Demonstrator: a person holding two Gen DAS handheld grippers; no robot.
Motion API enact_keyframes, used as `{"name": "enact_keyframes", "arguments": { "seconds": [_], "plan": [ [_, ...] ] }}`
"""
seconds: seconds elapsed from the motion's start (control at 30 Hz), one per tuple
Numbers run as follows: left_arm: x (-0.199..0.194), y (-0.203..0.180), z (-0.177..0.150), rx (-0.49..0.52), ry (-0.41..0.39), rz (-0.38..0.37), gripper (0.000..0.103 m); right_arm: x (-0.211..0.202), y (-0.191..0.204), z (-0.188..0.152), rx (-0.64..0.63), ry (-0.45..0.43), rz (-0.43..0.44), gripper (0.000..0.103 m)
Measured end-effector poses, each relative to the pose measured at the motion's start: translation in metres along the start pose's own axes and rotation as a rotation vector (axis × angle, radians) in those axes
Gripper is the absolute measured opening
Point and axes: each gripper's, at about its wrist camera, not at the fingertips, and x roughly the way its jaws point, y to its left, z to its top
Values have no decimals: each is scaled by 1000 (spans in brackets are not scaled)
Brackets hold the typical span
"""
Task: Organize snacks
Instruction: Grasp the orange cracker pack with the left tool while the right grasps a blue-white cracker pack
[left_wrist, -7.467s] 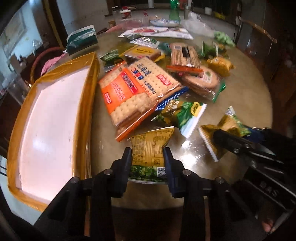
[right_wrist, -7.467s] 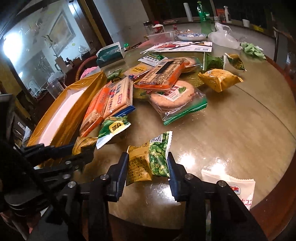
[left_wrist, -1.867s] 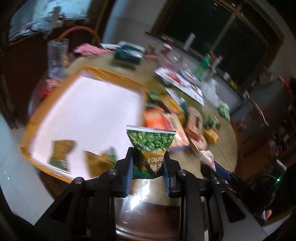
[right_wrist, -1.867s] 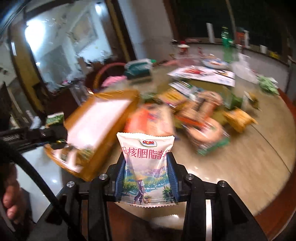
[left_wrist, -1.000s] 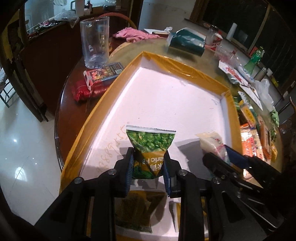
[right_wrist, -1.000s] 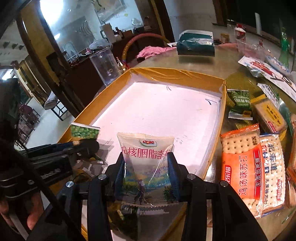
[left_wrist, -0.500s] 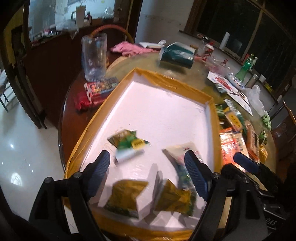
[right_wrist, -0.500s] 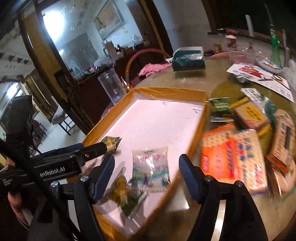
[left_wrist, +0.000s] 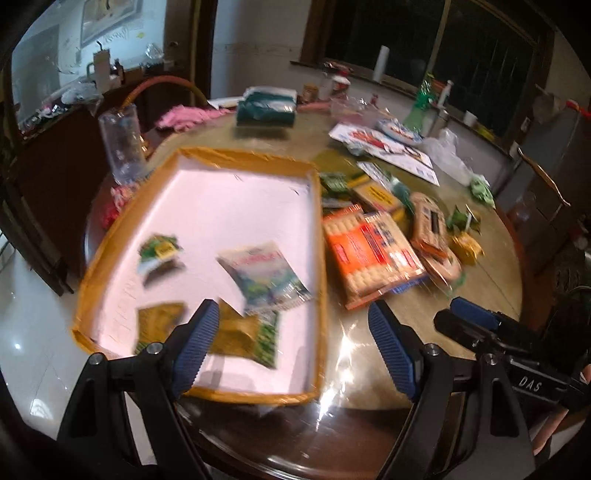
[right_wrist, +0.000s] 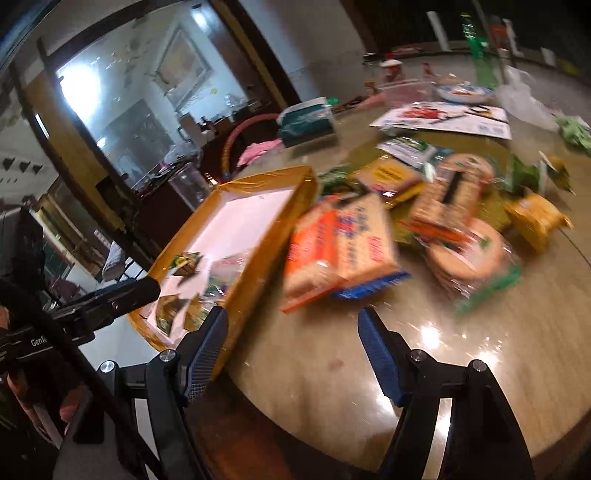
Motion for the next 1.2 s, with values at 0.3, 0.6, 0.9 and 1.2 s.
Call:
{"name": "enact_keyframes", "arguments": {
  "seconds": [0.3, 0.6, 0.9, 1.2],
  "plan": [
    [4, -29, -11, 37, 36, -19, 83, -10, -32, -4, 64, 4, -17, 73],
    [8, -24, -15, 20, 47, -42, 83, 23, -41, 26, 63, 72, -35, 66],
    [18, -20, -8, 4, 61, -51, 83, 85, -47, 56, 24, 180, -158, 54],
    [46, -40, 20, 42, 102, -89, 83, 61, -42, 33, -32, 164, -172, 43]
  ]
}}
